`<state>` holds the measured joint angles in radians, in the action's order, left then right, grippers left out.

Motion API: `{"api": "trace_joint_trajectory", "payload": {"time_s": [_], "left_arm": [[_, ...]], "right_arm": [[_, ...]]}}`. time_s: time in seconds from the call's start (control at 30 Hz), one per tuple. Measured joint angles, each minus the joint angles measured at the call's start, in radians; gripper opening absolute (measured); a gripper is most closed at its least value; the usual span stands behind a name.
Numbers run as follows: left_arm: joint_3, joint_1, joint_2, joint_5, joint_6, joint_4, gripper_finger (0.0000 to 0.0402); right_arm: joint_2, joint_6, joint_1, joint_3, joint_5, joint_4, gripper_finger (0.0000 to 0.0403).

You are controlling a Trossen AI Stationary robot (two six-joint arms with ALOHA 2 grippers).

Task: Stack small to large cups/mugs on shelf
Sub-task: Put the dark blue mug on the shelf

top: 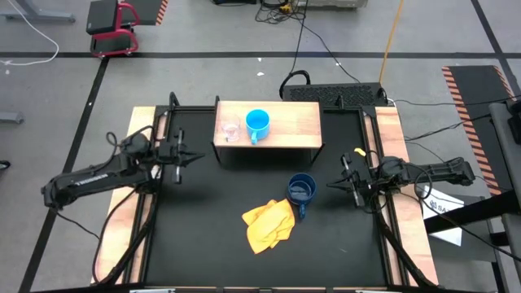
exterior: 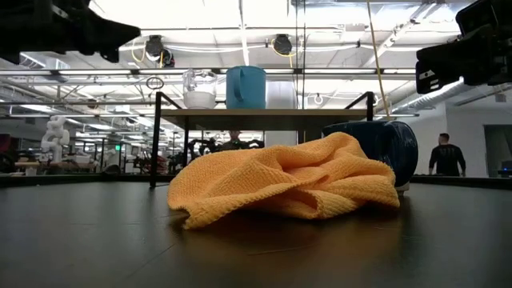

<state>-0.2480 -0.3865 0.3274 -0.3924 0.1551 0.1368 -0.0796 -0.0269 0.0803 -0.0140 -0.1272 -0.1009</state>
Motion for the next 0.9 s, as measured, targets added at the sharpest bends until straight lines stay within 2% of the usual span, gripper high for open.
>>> {"api": "trace_joint_trajectory", "payload": {"time_s": [0.23, 0.53, 0.9], "left_arm": [[0.005, 0.033, -0.072, -0.003, 0.011, -0.112, 0.0], [0.125, 0.111, -0.074, -0.024, 0.064, -0.016, 0.0], [0.238, 0.12, -0.074, 0.0, 0.121, 0.002, 0.0]], "right_arm": [[0.0, -0.006, 0.0, 0.0, 0.0, 0.0, 0.0], [0.0, -0.004, 0.0, 0.0, 0.0, -0.001, 0.0], [0.0, -0.012, 0.0, 0.0, 0.0, -0.008, 0.0]]}}
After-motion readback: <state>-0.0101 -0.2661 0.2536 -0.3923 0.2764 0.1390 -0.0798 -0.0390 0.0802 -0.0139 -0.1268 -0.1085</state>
